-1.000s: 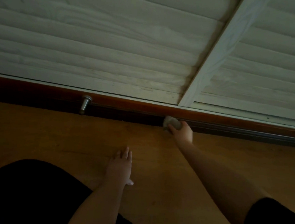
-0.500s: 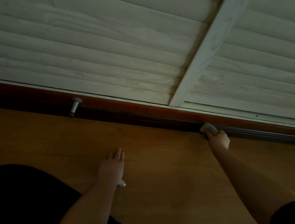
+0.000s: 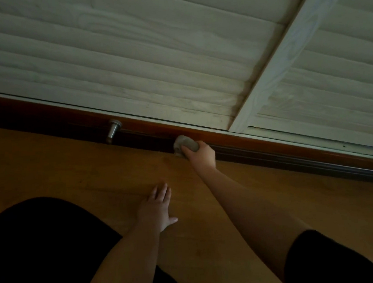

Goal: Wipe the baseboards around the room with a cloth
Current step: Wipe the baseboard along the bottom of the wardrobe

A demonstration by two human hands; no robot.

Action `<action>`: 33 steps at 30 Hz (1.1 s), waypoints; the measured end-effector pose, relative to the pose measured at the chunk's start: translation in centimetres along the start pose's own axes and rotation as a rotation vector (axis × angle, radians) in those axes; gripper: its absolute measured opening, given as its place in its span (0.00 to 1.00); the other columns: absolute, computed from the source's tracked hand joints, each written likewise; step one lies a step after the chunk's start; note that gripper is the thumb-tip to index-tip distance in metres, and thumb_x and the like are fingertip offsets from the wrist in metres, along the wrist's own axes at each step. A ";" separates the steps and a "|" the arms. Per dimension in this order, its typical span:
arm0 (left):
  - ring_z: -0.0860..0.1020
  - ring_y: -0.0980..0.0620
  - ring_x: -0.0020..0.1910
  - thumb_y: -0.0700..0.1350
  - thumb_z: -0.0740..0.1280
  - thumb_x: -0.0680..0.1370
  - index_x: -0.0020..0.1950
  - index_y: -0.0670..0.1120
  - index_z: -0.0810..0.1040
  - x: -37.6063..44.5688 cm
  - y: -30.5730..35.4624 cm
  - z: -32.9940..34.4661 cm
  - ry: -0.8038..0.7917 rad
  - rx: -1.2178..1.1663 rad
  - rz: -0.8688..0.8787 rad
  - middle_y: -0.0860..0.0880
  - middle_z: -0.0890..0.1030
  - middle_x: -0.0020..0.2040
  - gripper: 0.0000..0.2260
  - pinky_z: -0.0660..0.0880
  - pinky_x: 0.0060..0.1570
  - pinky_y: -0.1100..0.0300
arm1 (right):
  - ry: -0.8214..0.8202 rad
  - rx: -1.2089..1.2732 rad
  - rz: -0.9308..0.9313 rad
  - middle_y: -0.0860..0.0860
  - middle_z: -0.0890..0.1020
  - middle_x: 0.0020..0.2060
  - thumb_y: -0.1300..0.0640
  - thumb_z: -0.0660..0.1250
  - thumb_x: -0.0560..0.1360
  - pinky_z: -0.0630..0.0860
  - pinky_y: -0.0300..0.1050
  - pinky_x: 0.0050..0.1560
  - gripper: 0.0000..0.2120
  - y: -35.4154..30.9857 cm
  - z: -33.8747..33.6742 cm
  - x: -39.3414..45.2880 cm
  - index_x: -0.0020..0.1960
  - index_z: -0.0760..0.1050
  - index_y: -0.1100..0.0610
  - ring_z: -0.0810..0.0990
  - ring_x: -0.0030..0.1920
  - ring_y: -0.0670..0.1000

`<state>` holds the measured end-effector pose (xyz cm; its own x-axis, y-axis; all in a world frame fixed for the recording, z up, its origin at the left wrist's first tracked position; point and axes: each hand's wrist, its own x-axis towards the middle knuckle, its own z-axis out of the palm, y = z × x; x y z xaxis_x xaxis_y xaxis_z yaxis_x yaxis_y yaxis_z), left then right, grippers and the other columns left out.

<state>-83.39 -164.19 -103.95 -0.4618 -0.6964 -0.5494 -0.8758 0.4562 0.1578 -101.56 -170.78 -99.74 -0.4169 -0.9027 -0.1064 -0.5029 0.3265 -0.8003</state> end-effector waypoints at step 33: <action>0.41 0.49 0.80 0.63 0.58 0.81 0.81 0.49 0.35 0.0 0.8 -1.3 -0.063 0.176 0.090 0.51 0.34 0.80 0.40 0.45 0.78 0.49 | 0.290 -0.182 0.260 0.43 0.79 0.43 0.43 0.74 0.71 0.73 0.38 0.39 0.17 16.3 -18.2 -5.1 0.56 0.75 0.48 0.79 0.44 0.44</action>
<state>-84.29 -164.47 -102.76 -0.5224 -0.6152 -0.5905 -0.7907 0.6087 0.0653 -121.43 -155.79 -101.50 -0.7301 -0.6760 -0.1001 -0.4670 0.6005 -0.6491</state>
